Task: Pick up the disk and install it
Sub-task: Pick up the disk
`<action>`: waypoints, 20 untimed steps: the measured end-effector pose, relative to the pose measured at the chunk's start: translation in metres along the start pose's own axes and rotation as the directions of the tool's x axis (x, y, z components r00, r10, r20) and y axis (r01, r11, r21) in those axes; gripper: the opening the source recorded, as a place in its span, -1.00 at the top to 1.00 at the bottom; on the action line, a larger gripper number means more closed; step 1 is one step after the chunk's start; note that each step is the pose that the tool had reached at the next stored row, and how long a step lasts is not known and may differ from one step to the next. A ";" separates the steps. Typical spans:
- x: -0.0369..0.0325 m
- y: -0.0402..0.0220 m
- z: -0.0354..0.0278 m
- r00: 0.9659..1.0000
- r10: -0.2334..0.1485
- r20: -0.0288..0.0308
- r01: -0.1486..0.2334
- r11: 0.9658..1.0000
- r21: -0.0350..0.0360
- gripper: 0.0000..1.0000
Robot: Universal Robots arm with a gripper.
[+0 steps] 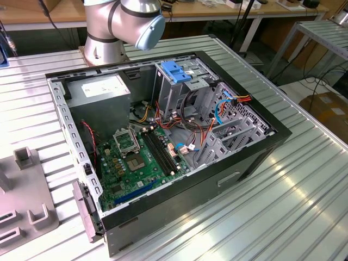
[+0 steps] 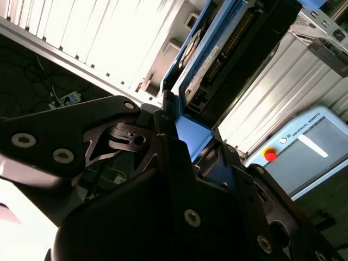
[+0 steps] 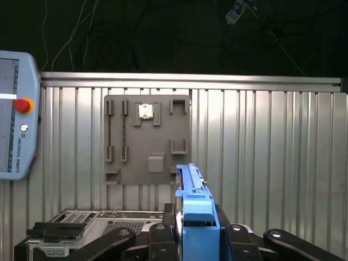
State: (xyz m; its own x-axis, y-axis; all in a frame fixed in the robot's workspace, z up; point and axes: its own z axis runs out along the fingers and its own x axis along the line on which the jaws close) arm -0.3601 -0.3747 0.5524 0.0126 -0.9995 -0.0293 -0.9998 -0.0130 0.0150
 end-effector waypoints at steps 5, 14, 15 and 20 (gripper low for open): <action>0.0001 -0.0073 -0.0001 1.000 0.000 0.000 0.000 1.000 0.000 0.26; 0.0003 -0.0201 -0.0003 1.000 0.000 0.000 0.000 1.000 0.000 0.26; 0.0003 -0.0228 -0.0004 1.000 0.000 0.000 0.000 1.000 0.000 0.26; 0.0004 -0.0314 -0.0005 1.000 0.000 0.000 0.000 1.000 0.000 0.26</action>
State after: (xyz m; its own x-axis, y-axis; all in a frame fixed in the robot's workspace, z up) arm -0.3288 -0.3747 0.5524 0.0126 -0.9995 -0.0292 -0.9998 -0.0130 0.0151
